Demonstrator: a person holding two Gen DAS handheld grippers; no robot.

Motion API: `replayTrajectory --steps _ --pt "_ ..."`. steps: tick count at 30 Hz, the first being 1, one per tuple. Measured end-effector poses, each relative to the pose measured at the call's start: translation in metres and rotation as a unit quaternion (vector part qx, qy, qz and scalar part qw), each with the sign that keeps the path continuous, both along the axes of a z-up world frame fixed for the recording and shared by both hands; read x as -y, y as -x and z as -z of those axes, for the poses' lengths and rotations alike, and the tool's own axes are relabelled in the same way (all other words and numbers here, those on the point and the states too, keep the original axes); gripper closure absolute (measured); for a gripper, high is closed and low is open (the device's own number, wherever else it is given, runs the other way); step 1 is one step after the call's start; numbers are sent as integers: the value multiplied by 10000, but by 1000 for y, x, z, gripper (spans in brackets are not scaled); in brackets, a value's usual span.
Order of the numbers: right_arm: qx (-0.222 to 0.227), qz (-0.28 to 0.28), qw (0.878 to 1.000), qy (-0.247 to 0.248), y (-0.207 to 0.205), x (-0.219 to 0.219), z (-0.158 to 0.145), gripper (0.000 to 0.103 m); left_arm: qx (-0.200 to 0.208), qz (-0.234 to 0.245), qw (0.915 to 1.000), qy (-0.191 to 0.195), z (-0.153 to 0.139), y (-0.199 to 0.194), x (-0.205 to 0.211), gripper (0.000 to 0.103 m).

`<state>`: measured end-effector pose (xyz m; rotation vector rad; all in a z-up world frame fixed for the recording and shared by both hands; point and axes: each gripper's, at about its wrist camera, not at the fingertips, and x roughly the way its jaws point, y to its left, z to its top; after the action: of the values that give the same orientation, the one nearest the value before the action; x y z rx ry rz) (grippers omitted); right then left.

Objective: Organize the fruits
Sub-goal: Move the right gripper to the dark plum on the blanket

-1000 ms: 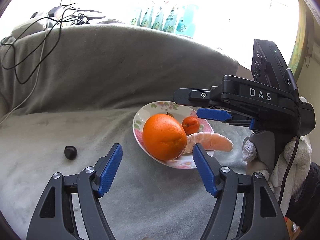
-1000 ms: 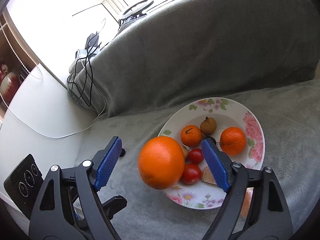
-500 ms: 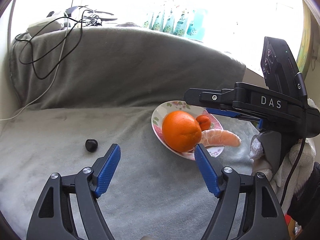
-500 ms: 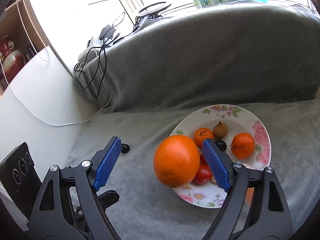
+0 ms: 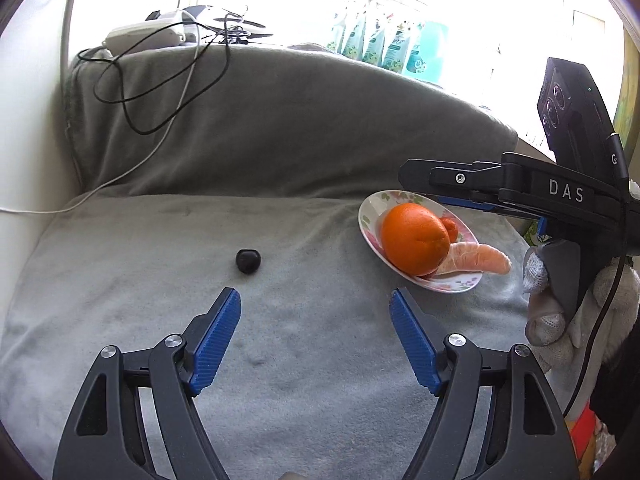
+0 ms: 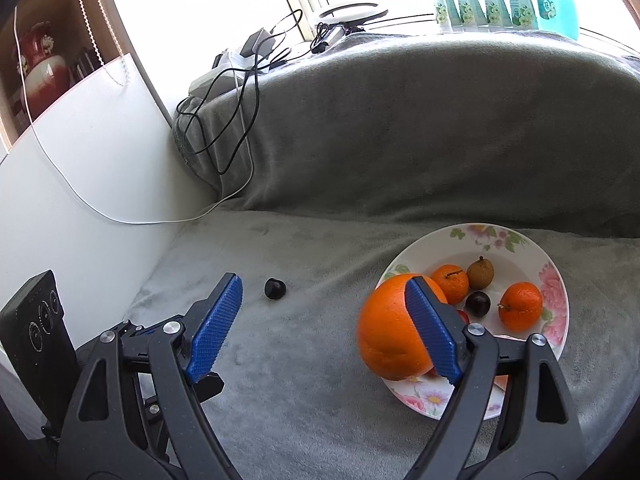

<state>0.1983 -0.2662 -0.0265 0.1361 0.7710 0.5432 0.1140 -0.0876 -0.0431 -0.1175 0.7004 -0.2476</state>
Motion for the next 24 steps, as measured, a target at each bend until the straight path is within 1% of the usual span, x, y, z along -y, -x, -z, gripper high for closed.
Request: replayTrajectory --steps 6,12,16,24 --pt "67 -272 9993 247 2 -28 4 17 -123 -318 9994 -22 9 13 -30 26" --pt "130 -528 9973 487 6 -54 10 17 -321 -628 9975 75 22 28 -58 26" --pt "152 -654 9952 718 8 -72 17 17 -403 -852 9955 -1 28 37 -72 26" --pt "143 -856 9908 1034 5 -100 32 17 -451 -1158 9923 -3 34 51 -91 26"
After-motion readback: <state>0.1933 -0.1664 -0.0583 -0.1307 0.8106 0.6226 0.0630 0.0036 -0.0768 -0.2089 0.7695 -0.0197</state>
